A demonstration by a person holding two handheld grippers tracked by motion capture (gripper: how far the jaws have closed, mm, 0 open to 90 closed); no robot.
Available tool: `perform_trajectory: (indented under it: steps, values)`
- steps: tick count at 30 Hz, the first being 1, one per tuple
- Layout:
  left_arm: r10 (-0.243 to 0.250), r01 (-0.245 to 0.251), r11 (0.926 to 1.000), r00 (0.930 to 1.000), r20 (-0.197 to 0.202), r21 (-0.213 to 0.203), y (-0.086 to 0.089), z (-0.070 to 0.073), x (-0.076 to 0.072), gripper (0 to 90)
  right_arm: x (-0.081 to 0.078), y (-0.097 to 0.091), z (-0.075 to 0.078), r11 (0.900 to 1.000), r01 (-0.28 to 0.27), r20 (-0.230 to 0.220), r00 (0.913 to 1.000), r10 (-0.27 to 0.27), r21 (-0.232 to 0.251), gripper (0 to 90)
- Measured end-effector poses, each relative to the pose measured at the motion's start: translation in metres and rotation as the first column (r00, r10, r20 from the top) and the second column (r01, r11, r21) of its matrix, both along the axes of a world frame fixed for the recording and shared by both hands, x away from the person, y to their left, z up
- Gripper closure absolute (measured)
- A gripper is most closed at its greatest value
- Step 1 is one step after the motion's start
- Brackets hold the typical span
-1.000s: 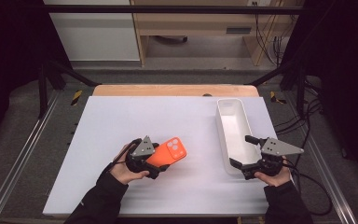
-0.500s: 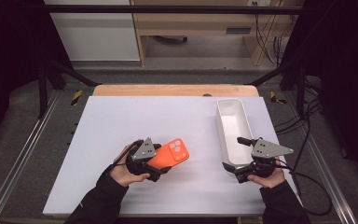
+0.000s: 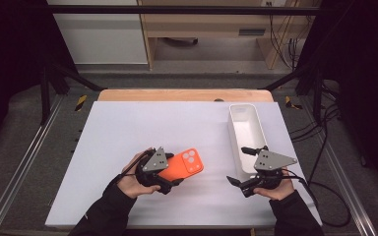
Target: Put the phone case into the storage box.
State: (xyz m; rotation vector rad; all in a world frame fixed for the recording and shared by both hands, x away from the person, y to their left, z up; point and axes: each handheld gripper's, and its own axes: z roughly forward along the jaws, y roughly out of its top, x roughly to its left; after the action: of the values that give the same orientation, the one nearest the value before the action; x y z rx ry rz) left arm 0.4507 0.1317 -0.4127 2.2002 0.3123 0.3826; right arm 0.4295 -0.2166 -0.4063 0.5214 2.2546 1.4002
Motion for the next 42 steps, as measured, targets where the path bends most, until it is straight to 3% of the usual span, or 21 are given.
perform_trajectory:
  steps: [19, 30, 42]
  values:
    - [-0.070, 0.069, 0.9972, 0.9967, 0.039, 0.027, -0.008, 0.009, -0.004, 15.6, -0.003, 0.026, 0.004, 0.9941, -0.054, 0.059, 0.9965, 0.059, -0.095, 1.2]
    - [-0.106, 0.103, 0.9931, 0.9930, 0.053, 0.055, -0.014, 0.010, -0.004, 15.6, -0.006, 0.040, 0.013, 0.9773, -0.106, 0.083, 0.9889, 0.123, -0.183, 1.1]
    - [-0.144, 0.139, 0.9873, 0.9872, 0.068, 0.077, -0.018, 0.008, -0.002, 15.6, -0.008, 0.051, 0.014, 0.9587, -0.145, 0.099, 0.9799, 0.173, -0.245, 1.3]
